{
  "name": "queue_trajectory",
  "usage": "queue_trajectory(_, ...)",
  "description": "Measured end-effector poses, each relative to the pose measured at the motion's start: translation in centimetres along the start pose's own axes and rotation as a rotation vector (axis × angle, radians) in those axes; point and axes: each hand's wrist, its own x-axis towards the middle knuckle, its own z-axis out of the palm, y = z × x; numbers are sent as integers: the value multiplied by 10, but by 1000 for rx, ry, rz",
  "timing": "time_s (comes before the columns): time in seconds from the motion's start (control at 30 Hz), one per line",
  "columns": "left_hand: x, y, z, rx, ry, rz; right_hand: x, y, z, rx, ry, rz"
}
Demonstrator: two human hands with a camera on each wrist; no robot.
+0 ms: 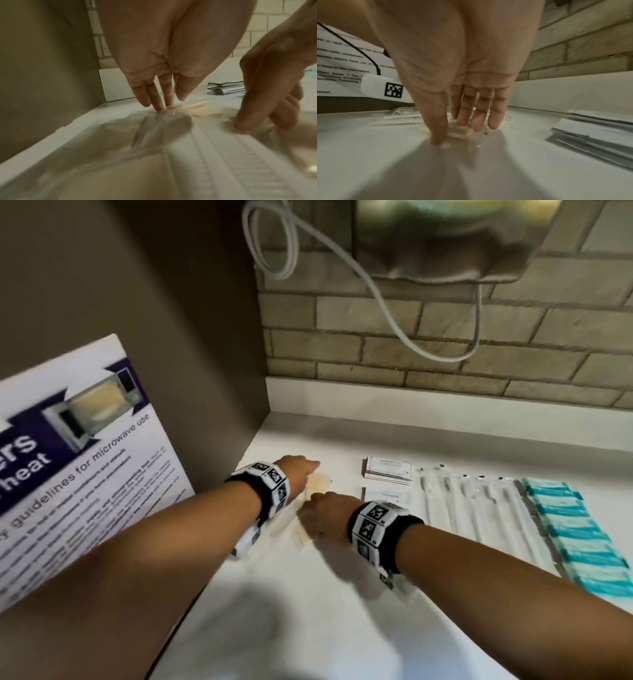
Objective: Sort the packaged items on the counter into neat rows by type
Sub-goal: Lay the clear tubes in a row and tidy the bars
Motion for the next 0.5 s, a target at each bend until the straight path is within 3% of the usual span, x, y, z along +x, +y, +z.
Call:
queue_trajectory(0.23, 6, -3, 4, 77, 61, -47, -9, -5, 0, -108, -2, 17)
queue_trajectory(0.33, 1, -9, 6, -68, 134, -43, -10, -5, 1, -121, 31, 15)
queue_trajectory(0.5, -9, -19, -3, -370, 300, -11, -14, 9, -5, 182, -47, 222)
